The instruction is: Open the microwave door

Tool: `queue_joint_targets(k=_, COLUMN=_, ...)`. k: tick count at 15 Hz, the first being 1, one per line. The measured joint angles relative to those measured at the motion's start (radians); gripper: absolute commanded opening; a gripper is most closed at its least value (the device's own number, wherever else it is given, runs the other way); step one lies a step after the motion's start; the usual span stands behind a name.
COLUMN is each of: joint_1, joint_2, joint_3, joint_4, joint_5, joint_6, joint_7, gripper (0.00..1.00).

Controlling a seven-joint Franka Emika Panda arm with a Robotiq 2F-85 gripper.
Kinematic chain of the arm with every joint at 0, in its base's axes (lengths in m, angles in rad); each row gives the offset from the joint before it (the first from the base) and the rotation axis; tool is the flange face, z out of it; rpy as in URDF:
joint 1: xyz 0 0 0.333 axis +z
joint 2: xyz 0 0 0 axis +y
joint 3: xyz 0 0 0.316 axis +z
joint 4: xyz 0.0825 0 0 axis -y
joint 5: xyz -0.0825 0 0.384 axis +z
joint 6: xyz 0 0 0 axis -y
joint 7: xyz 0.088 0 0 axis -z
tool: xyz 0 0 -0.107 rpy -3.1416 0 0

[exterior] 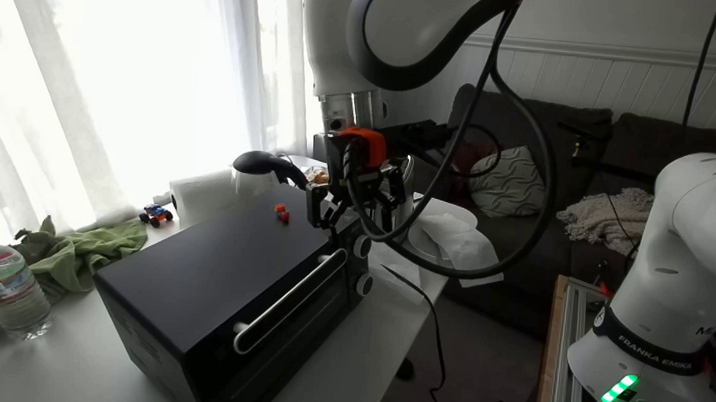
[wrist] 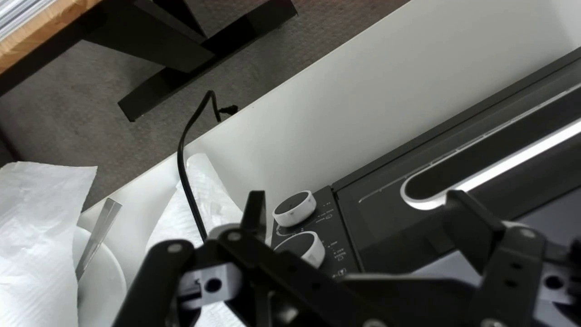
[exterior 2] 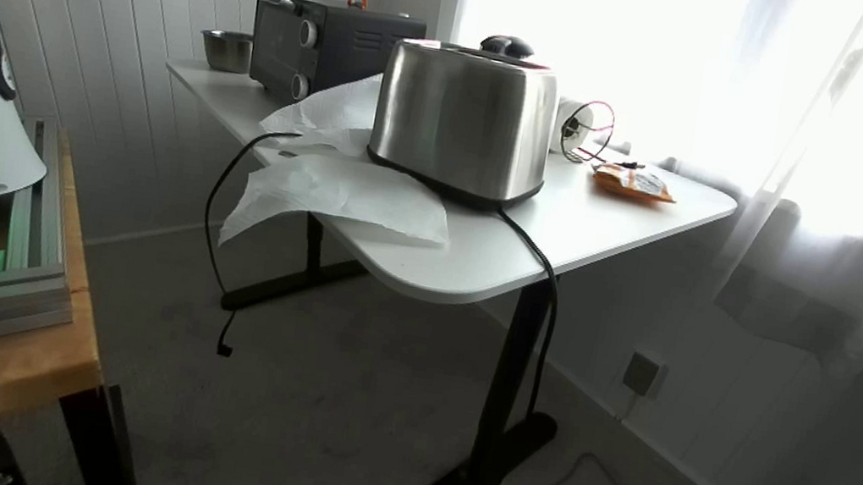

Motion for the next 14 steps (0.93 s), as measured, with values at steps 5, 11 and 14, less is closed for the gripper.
queue_joint_targets(k=5, joint_1=0.007, joint_2=0.021, joint_3=0.000, joint_4=0.003, joint_5=-0.002, joint_6=0.019, joint_7=-0.023, gripper=1.00)
queue_joint_targets(k=11, joint_1=0.009, joint_2=0.025, joint_3=0.000, joint_4=0.004, joint_5=-0.002, joint_6=0.008, joint_7=-0.076, gripper=1.00)
queue_joint_targets(k=14, joint_1=0.012, joint_2=0.025, joint_3=0.000, joint_4=0.005, joint_5=-0.001, joint_6=-0.045, joint_7=-0.140, gripper=1.00)
